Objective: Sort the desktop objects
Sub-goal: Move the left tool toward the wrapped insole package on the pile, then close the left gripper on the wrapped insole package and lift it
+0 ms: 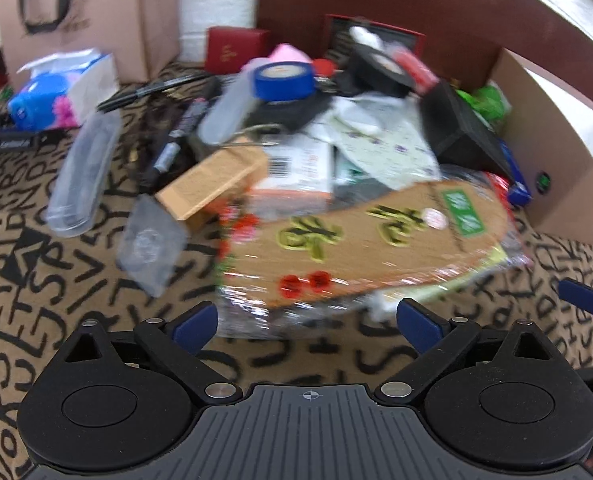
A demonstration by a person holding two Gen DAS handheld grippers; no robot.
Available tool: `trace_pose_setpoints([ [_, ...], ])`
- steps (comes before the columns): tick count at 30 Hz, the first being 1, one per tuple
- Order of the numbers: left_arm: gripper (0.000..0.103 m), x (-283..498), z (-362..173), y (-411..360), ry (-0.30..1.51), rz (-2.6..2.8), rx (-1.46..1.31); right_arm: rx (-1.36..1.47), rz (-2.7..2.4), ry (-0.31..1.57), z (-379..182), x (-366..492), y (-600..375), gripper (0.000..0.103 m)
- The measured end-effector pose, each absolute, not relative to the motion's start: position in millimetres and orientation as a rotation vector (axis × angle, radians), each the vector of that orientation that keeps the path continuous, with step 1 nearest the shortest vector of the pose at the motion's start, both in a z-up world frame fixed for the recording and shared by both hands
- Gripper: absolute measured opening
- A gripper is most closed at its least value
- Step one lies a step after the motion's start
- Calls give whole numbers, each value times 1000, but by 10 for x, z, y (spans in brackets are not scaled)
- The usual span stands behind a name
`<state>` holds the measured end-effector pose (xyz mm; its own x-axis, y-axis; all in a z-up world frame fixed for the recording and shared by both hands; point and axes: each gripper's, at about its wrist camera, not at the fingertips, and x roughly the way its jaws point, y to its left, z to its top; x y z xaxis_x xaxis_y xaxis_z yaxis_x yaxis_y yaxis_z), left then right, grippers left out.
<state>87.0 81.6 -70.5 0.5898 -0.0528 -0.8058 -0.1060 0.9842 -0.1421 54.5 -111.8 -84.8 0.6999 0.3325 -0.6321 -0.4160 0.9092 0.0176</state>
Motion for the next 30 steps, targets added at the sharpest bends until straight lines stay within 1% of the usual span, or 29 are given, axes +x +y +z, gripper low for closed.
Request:
trace_pose_setpoints([
  [4,101,962,-748,1050,954,44,-239,-68,417,662,-821,729,-1236,103],
  [12,102,1221,-869,1128,979,15,-255,11,433,668,-879,1135,-1208,102],
  [14,102,1248,-876,1134,977,-4,-266,13,453,660,-889,1164,-1168,100],
  [16,96,1290,-897,1126,981,-31,-274,10,484,650,-889,1169,-1125,93],
  [17,89,1305,-906,1130,983,-53,-289,1,501,650,-891,1171,-1095,92],
  [18,86,1311,-906,1136,986,-64,-303,-4,509,650,-889,1166,-1068,85],
  [19,86,1305,-900,1120,986,-57,-298,-14,510,650,-891,1160,-1038,79],
  [20,84,1302,-895,1109,985,-54,-292,-31,494,641,-888,1142,-1014,78],
  [23,76,1241,-856,1089,977,-34,-276,-55,468,614,-844,1078,-1016,68],
  [25,71,1200,-823,1082,976,-20,-263,-58,456,604,-807,1051,-1052,56],
  [26,67,1174,-807,1072,976,-14,-255,-62,451,604,-787,1040,-1067,53],
  [28,63,1118,-783,1058,978,-8,-249,-56,450,601,-751,1007,-1106,43],
  [30,58,1043,-751,1041,985,-15,-245,-36,451,598,-707,949,-1164,38],
])
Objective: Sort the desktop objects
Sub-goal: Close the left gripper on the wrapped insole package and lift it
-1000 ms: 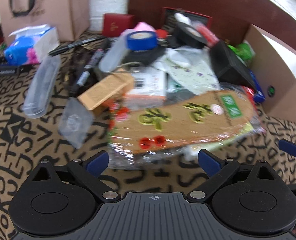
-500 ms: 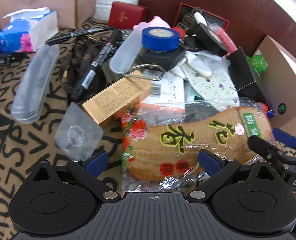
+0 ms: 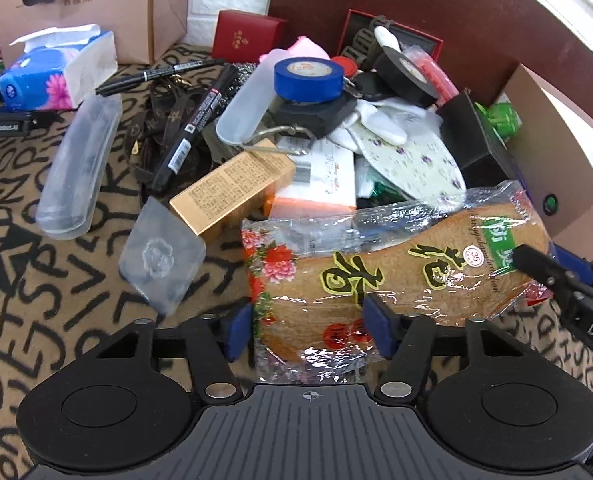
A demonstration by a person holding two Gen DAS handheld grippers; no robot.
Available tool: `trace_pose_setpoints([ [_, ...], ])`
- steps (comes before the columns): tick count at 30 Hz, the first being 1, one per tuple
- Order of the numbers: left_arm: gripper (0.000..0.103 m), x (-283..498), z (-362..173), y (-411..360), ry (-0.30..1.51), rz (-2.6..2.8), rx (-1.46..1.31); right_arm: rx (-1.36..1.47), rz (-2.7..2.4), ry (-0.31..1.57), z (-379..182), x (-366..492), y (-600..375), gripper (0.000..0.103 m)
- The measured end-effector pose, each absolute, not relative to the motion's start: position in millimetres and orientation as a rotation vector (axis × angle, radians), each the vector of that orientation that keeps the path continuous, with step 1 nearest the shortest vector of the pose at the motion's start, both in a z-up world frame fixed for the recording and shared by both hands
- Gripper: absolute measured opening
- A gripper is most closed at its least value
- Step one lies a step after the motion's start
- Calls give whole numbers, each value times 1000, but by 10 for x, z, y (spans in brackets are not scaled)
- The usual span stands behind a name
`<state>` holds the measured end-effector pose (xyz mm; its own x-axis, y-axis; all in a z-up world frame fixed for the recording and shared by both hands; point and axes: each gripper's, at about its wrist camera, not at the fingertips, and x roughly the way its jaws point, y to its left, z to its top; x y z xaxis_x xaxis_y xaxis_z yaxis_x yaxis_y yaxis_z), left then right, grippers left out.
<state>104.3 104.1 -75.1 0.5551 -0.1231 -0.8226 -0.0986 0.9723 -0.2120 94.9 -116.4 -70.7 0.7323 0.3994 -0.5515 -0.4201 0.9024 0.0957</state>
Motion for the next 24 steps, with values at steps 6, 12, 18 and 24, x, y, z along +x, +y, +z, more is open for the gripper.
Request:
trace_pose_setpoints([
  [6,64,683,-720,871,1006,-101,-219,-49,451,596,-622,569,-1418,36],
  [12,70,357,-868,553,1052,-192,-169,28,412,688,-752,132,-1894,36],
  [18,89,268,-939,430,1048,-167,-131,54,375,727,-899,-106,-2097,63],
  [24,90,399,-959,483,1053,-146,-176,102,373,715,-930,-52,-2135,65],
])
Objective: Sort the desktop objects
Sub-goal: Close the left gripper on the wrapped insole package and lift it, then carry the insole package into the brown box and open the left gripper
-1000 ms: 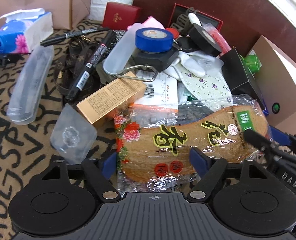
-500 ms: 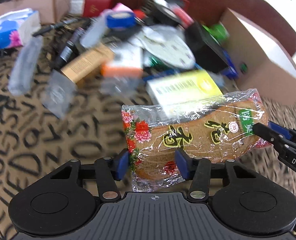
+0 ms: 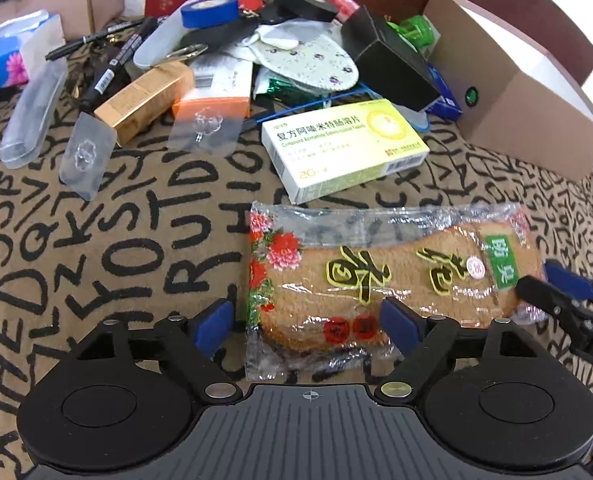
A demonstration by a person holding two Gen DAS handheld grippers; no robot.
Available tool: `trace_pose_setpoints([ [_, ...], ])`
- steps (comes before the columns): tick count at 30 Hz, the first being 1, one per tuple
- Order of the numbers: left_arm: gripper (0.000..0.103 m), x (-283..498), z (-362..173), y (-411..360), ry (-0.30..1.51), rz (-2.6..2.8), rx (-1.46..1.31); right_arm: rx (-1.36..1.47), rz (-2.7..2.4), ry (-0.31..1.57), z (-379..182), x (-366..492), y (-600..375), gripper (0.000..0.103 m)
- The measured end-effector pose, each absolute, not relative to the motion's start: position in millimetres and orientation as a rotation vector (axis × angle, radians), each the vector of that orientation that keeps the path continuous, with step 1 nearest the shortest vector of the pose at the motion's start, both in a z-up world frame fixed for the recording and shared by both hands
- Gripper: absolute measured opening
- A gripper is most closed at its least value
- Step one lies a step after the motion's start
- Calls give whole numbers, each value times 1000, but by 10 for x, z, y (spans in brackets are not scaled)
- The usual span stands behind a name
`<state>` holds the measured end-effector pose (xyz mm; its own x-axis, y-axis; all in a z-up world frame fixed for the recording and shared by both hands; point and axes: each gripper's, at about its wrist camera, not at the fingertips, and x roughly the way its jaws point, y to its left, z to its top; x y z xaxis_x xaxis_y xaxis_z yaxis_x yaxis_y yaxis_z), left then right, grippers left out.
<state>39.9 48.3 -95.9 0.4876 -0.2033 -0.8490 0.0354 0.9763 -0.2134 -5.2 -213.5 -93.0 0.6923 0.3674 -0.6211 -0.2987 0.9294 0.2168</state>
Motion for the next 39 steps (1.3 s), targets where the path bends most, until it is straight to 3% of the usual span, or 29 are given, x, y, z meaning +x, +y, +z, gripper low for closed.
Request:
trace_pose_setpoints([
  [4,89,453,-980,454,1050,-149,-161,148,384,742,-1014,30,-2137,65],
  [6,71,448,-961,394,1045,-169,-123,184,404,766,-1055,68,-2118,64],
  [7,70,443,-950,358,1043,-157,-95,191,425,770,-1067,78,-2099,56],
  [11,56,408,-884,234,1037,-133,-10,165,429,756,-1055,55,-2034,47],
  [13,38,383,-803,176,1029,-134,25,177,435,742,-999,32,-2065,38],
  [15,31,384,-708,123,1022,-152,22,145,423,716,-918,4,-2091,35],
  [18,29,421,-565,1,995,-179,15,124,414,670,-752,-46,-2203,29],
  [30,30,1205,519,-1044,721,-321,-16,10,291,380,353,306,-3033,28],
  [39,32,2385,432,-1733,752,-343,-54,18,142,418,463,1489,-3593,30],
])
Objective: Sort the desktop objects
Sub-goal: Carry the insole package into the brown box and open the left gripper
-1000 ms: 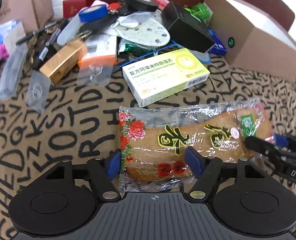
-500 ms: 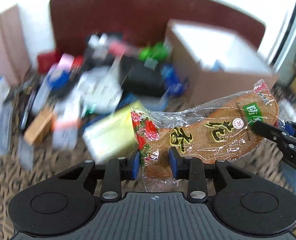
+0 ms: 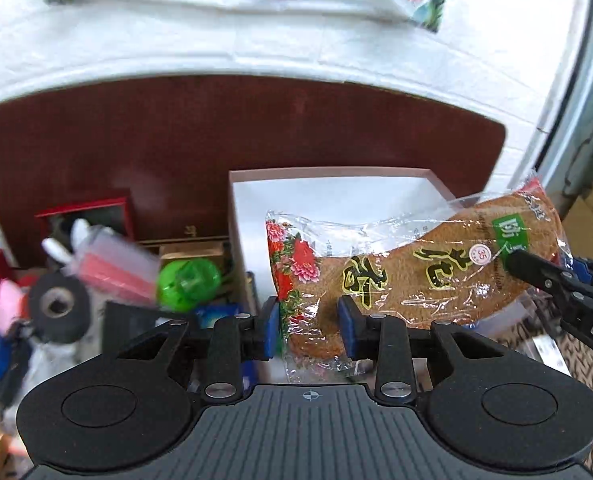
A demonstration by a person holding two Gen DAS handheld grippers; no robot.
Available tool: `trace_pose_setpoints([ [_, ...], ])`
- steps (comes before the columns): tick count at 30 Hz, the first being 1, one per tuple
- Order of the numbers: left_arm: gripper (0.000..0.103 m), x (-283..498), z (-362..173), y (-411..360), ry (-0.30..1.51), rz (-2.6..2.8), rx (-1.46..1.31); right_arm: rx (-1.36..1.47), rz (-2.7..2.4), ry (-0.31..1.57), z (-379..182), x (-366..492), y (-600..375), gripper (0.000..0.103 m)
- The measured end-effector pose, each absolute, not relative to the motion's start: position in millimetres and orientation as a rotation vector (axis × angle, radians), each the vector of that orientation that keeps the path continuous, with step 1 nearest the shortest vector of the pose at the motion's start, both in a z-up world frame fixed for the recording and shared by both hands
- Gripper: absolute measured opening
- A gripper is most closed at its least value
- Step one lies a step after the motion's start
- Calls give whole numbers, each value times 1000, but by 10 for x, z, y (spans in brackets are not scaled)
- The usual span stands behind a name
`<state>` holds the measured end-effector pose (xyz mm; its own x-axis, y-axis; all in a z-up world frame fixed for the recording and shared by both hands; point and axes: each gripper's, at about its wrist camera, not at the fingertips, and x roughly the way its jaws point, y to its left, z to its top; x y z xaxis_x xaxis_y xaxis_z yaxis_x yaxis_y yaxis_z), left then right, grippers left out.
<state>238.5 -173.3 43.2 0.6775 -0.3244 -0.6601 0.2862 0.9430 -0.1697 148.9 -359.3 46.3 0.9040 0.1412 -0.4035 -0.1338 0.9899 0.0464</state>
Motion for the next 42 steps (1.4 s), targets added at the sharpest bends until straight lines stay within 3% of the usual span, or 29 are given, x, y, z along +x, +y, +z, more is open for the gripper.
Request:
trace_pose_setpoints([
  [12,32,3495,13,-1893,856,-266,-93,15,131,535,-55,2555,-3721,33],
  [17,55,3659,-41,-1947,825,-230,-53,-8,102,574,-169,2866,-3743,42],
  [19,76,3656,-39,-1959,812,-262,-46,-41,83,607,-233,2955,-3717,45],
  [20,81,3635,-31,-1957,811,-290,-52,-66,65,624,-267,2980,-3697,46],
  [21,88,3596,-16,-1955,800,-315,-54,-88,57,638,-293,2985,-3684,56],
  [22,92,3549,-4,-1956,785,-329,-49,-97,56,640,-305,2977,-3670,73],
  [24,98,3412,31,-1975,747,-323,-10,-112,51,611,-282,2897,-3641,92],
  [31,100,2818,112,-1992,650,-282,142,-203,48,523,-77,2471,-3427,102],
  [42,103,1678,367,-1580,590,-206,112,-301,31,409,187,1432,-3021,103],
])
